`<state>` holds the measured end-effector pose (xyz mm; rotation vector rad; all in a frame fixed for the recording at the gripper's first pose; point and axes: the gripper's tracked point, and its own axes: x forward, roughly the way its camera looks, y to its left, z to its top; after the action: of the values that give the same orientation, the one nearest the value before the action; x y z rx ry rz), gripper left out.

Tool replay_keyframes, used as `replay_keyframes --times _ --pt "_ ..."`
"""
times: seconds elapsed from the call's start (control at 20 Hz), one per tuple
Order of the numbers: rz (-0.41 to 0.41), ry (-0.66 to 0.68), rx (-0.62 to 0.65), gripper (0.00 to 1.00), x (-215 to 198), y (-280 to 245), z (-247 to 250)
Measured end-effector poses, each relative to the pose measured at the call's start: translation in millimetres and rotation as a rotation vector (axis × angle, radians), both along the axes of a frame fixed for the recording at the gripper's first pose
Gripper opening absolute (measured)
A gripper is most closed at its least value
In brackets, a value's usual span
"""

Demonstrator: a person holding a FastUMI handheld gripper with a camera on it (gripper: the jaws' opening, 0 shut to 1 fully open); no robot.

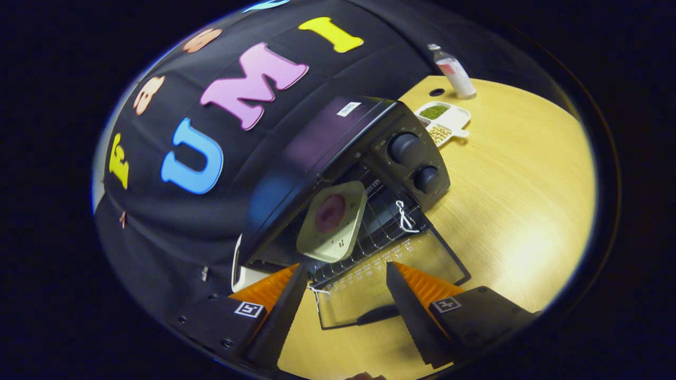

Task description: Open the toaster oven, put the food inside, and close the toaster oven door.

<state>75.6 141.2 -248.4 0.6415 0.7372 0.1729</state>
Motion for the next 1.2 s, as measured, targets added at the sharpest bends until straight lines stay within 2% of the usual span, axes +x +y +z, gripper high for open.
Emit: replay_keyframes --times 0.3,0.45,0.8,1.2 --pt "0.233 -0.151 -0.303 0.99 -53.0 5.6 0.9" --pt "0.323 -0.154 -0.438 0.99 -73.9 5.4 -17.8" --pt "0.391 -0.037 -0.629 1.0 -88.0 -4.5 -92.9" --pt "0.37 -0.007 -0.718 1.0 -67.1 2.0 -131.7"
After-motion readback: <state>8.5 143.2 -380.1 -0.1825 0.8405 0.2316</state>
